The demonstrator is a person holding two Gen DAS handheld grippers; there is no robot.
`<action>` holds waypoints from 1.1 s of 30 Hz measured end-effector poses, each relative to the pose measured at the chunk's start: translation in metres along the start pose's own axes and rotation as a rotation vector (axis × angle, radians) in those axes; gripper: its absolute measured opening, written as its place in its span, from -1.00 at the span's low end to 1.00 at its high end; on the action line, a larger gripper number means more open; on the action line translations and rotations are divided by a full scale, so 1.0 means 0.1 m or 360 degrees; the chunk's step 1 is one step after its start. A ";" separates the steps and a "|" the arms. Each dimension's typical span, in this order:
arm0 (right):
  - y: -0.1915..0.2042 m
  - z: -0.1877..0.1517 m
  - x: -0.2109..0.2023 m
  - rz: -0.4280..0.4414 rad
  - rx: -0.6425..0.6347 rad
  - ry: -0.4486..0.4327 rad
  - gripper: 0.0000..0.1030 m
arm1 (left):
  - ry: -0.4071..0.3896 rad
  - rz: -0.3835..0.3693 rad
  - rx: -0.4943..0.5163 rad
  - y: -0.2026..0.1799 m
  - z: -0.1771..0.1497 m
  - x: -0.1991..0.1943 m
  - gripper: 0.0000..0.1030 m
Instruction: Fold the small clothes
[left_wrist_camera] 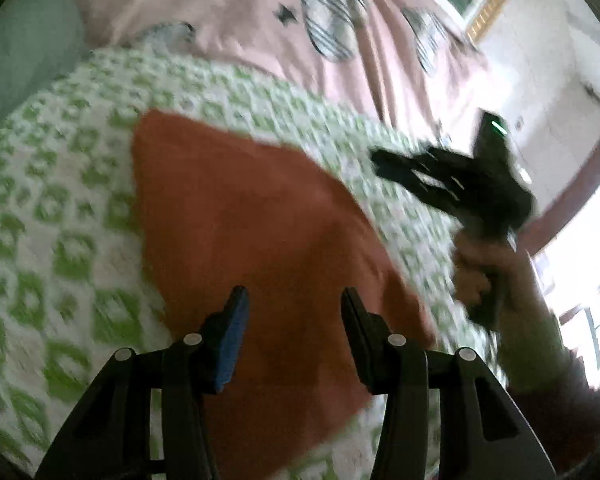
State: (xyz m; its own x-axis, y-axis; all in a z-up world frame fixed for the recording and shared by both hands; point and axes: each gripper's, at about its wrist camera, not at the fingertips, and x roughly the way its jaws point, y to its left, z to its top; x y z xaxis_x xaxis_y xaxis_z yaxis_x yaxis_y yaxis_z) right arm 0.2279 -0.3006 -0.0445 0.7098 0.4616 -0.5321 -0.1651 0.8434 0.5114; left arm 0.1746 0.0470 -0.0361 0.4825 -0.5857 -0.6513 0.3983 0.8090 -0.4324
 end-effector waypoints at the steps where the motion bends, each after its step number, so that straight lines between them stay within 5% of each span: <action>1: 0.07 0.00 -0.01 0.0042 -0.0027 0.0014 -0.38 | -0.0017 0.0016 -0.0032 0.06 0.08 0.02 -0.07; 4: 0.28 -0.05 0.21 0.0164 -0.0075 0.0134 -0.38 | -0.0039 0.0076 -0.0134 0.28 0.32 0.20 -0.10; 6: 0.29 -0.12 0.47 0.0082 -0.0124 0.0194 -0.38 | 0.0031 0.0162 -0.0195 0.43 0.38 0.42 -0.27; 8: 0.16 -0.19 0.68 -0.0020 -0.0113 0.0254 -0.49 | 0.0120 0.0254 -0.0251 0.61 0.38 0.64 -0.73; 9: 0.05 -0.23 0.78 -0.0050 -0.0096 0.0272 -0.65 | 0.0120 0.0255 -0.0259 0.67 0.38 0.68 -0.80; 12: -0.11 -0.20 0.83 -0.0046 -0.0086 0.0221 -0.93 | 0.0115 0.0223 -0.0256 0.74 0.38 0.68 -0.81; 17: -0.06 -0.21 0.70 -0.0041 -0.0092 0.0219 -0.85 | 0.0115 0.0271 -0.0221 0.62 0.35 0.54 -0.85; 21: 0.06 -0.34 0.37 0.0003 -0.0111 0.0186 -0.84 | 0.0052 0.0162 -0.0167 0.38 0.21 0.23 -0.84; 27: 0.22 -0.92 -0.16 0.0092 -0.0219 0.0228 -0.83 | 0.0057 0.0056 0.0005 -0.01 -0.28 -0.13 -0.76; 33: -0.14 -1.51 -0.22 -0.0081 -0.0123 0.0304 -0.84 | 0.0218 0.0121 -0.0062 0.07 -0.76 0.03 -0.74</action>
State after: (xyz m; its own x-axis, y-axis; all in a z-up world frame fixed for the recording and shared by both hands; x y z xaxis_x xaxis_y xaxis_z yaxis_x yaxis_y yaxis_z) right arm 0.1111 -0.2816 -0.1416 0.5770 0.4554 -0.6780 -0.1897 0.8821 0.4311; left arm 0.1192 0.0543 -0.0889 0.3983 -0.5124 -0.7608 0.3331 0.8536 -0.4006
